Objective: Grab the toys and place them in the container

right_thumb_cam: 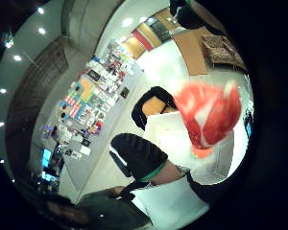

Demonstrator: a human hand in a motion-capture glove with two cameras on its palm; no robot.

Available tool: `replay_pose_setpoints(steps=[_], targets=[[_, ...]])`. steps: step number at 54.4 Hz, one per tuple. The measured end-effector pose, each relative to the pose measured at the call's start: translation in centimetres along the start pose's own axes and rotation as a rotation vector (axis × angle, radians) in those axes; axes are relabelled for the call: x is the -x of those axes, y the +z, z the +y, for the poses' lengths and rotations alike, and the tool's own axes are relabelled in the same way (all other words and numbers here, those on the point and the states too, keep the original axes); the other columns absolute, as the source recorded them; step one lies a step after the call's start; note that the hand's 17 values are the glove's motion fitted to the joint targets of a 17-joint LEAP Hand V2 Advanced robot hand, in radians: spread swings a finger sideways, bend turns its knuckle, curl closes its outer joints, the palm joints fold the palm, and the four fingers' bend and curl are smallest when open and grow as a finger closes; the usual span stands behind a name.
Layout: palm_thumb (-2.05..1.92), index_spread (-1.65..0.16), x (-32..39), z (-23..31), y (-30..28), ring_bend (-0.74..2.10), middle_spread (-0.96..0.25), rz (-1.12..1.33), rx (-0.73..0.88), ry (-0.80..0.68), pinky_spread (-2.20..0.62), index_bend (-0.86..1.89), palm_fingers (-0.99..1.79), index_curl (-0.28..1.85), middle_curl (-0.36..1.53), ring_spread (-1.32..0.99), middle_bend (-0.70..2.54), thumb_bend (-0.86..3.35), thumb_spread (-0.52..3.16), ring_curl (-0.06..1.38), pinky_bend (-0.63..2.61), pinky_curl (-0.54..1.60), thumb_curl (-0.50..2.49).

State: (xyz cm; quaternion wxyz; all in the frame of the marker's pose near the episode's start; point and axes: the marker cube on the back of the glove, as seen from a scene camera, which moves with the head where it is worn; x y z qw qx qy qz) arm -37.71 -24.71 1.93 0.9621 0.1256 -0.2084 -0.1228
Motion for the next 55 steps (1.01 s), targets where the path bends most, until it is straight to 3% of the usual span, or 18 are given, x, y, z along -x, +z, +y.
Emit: replay_pose_setpoints(steps=[13, 17, 21, 34, 42, 55], targets=[[-0.11, -0.45, -5.1, 7.0, -2.0, 0.53, -0.19, 0.156, 0.045, -0.121, 0.05, 0.22, 0.05, 0.84, 0.72, -0.21, 0.39, -0.09, 1.05, 0.39, 0.88, 0.38, 0.31], [-0.10, -0.45, -6.2, 10.3, -2.4, 0.54, -0.18, 0.193, 0.103, -0.074, 0.05, 0.22, 0.13, 0.81, 0.69, -0.22, 0.39, -0.08, 1.04, 0.38, 0.85, 0.36, 0.30], [-0.11, -0.45, -7.3, 14.1, -3.3, 0.54, -0.17, 0.210, 0.144, -0.211, 0.05, 0.21, 0.17, 0.78, 0.68, -0.22, 0.40, -0.08, 1.04, 0.38, 0.82, 0.35, 0.28], [-0.10, -0.45, -12.8, 22.9, -5.4, 0.55, -0.16, 0.265, 0.212, 0.022, 0.04, 0.19, 0.25, 0.72, 0.64, -0.24, 0.40, -0.07, 1.06, 0.38, 0.75, 0.33, 0.25], [-0.10, -0.45, -14.7, 26.9, -5.2, 0.61, -0.16, 0.257, 0.239, 0.027, 0.04, 0.14, 0.23, 0.66, 0.61, -0.25, 0.41, -0.07, 1.07, 0.39, 0.74, 0.33, 0.24], [-0.09, -0.45, -15.9, 28.8, -5.4, 0.64, -0.17, 0.358, 0.242, 0.027, 0.03, 0.17, 0.22, 0.58, 0.58, -0.25, 0.42, -0.07, 1.08, 0.39, 0.73, 0.33, 0.23]])
